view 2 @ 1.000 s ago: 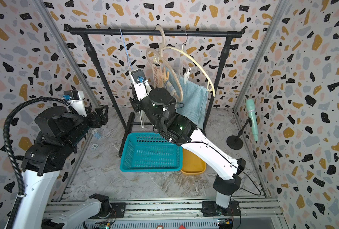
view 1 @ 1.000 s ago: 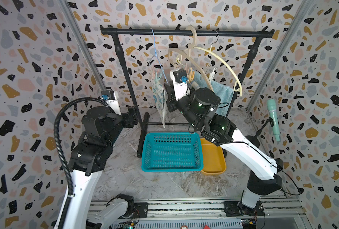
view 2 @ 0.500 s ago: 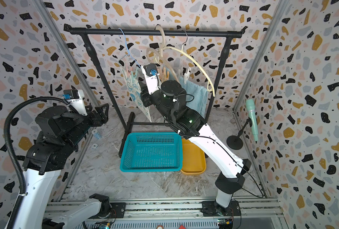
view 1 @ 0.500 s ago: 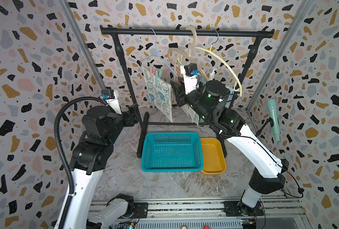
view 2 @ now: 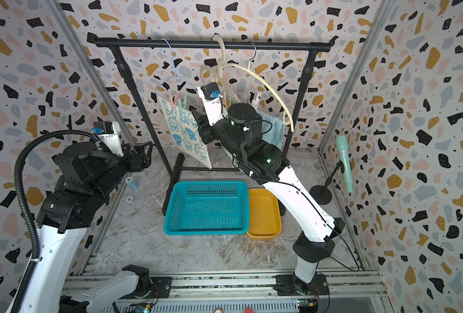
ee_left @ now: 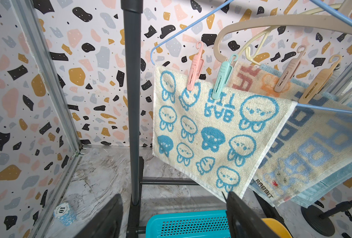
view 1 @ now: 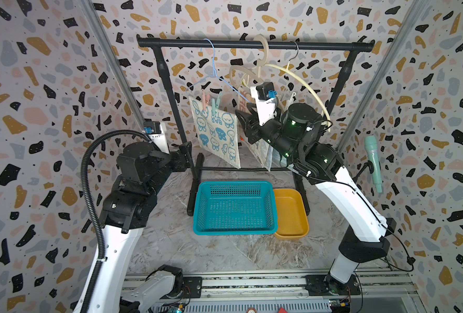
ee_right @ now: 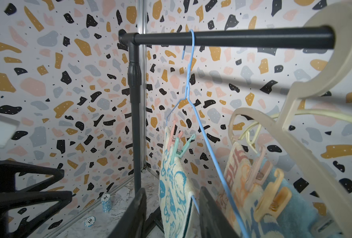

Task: Remove the clothespins securing towels to the hanger
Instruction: Pick up the hanger from the clothesline.

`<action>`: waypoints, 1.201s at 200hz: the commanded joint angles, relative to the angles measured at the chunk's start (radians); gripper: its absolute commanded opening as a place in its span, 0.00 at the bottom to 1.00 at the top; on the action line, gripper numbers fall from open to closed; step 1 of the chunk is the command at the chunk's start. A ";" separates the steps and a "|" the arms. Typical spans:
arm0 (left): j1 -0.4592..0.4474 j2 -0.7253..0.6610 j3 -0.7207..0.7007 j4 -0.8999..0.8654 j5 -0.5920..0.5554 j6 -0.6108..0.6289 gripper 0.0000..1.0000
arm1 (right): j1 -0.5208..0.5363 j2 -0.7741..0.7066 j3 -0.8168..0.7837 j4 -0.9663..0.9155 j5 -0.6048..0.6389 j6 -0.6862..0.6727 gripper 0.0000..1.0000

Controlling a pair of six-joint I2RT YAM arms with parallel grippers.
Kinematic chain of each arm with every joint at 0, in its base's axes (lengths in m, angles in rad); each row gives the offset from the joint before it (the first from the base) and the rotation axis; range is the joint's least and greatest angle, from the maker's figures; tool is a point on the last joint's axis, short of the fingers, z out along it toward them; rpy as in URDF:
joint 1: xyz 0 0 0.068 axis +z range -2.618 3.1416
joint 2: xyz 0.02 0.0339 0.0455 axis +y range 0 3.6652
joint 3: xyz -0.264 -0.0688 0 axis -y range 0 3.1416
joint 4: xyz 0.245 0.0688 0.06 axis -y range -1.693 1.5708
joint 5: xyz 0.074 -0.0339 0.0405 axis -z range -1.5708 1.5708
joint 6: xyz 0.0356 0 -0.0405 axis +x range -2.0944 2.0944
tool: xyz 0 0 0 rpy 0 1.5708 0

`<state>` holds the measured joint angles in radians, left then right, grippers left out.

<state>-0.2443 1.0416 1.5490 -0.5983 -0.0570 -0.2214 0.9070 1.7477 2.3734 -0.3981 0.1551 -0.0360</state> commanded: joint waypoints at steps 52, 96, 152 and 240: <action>-0.004 0.025 0.036 0.051 0.074 0.002 0.78 | -0.115 -0.076 0.035 -0.050 -0.153 0.050 0.51; -0.004 0.026 0.024 0.051 0.082 0.000 0.78 | -0.116 -0.044 0.026 -0.082 -0.165 0.050 0.54; -0.004 0.022 0.020 0.049 0.089 0.000 0.78 | -0.099 -0.004 0.018 -0.092 -0.159 0.052 0.53; -0.004 0.011 0.005 0.057 0.093 -0.007 0.78 | -0.097 -0.023 -0.042 -0.057 -0.141 0.055 0.01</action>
<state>-0.2443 1.0668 1.5528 -0.5961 0.0212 -0.2241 0.8055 1.7664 2.3596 -0.4904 0.0010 0.0181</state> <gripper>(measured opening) 0.780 0.081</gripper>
